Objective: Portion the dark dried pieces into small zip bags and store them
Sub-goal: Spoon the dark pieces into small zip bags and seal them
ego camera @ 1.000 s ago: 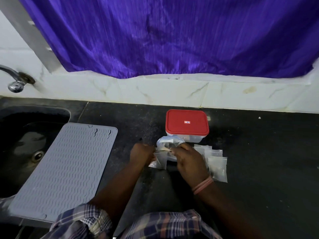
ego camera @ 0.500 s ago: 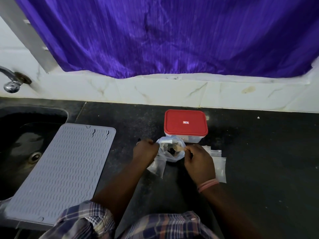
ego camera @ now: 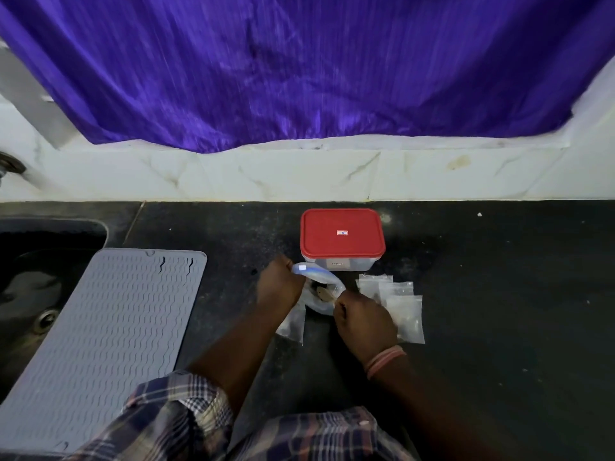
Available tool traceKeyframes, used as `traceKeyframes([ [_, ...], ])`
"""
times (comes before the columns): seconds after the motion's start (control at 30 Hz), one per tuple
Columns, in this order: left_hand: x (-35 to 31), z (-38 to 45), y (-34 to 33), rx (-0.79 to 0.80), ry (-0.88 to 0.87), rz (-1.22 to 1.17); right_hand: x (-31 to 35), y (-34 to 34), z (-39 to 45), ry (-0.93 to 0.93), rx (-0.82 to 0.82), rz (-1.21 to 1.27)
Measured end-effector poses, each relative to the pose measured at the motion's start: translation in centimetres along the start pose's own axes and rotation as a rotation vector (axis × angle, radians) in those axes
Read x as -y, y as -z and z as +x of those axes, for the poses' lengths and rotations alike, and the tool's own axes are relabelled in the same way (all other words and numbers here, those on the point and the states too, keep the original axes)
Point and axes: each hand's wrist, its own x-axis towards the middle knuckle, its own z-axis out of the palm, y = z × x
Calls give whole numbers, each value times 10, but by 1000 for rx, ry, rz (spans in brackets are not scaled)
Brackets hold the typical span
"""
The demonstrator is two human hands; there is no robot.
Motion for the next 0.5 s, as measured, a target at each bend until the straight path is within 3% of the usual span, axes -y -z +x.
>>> traceKeyframes([
  [0.2, -1, 3, -8, 125, -7, -95, 10, 5, 2, 13, -23, 95],
  [0.33, 2, 2, -8, 34, -96, 1, 8, 6, 7, 46, -113, 11],
  [0.5, -1, 2, -7, 57, -136, 26, 9, 6, 9, 93, -40, -109],
])
